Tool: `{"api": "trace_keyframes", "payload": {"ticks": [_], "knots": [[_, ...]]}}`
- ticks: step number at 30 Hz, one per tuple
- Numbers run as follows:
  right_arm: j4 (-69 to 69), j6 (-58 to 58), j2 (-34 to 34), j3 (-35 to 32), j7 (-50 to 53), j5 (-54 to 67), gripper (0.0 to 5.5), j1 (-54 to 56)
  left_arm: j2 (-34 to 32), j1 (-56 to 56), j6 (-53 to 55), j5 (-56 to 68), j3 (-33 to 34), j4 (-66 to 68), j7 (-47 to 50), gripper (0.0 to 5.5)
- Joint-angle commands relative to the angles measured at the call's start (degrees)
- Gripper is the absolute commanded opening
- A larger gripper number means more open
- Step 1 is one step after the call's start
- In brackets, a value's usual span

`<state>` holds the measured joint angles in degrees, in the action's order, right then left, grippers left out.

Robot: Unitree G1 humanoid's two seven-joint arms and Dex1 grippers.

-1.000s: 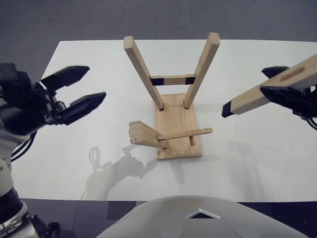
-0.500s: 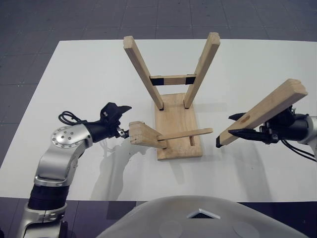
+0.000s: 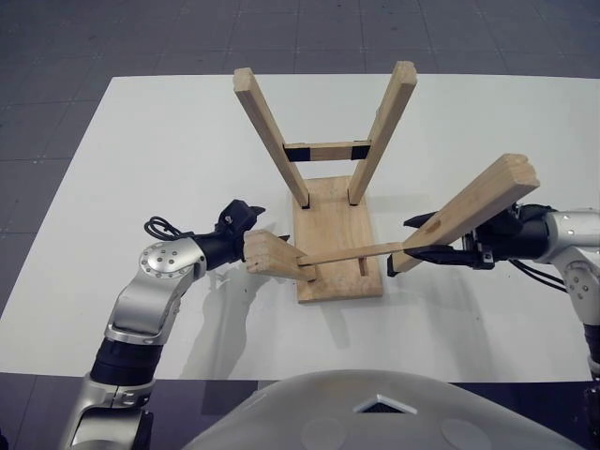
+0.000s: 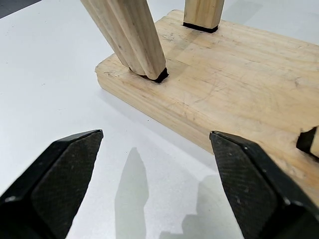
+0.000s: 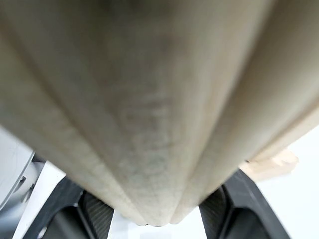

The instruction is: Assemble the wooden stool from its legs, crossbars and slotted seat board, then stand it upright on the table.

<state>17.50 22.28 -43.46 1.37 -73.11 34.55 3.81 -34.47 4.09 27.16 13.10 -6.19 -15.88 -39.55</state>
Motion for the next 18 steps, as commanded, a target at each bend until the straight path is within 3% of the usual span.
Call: {"api": "trace_keyframes", "payload": {"ticks": [1,18], "knots": [[1.45,-1.44,1.18,0.88,0.79,-0.63,2.03,0.48,0.30,-0.46,0.78,-0.37,-0.49,-0.64,0.20,3.98],[-4.29,-21.44,10.08,4.55,-0.07,-6.51,2.03,-2.69,-0.14,-0.54,-0.27,-0.87,-1.65,-0.50,-0.91,3.98]]}}
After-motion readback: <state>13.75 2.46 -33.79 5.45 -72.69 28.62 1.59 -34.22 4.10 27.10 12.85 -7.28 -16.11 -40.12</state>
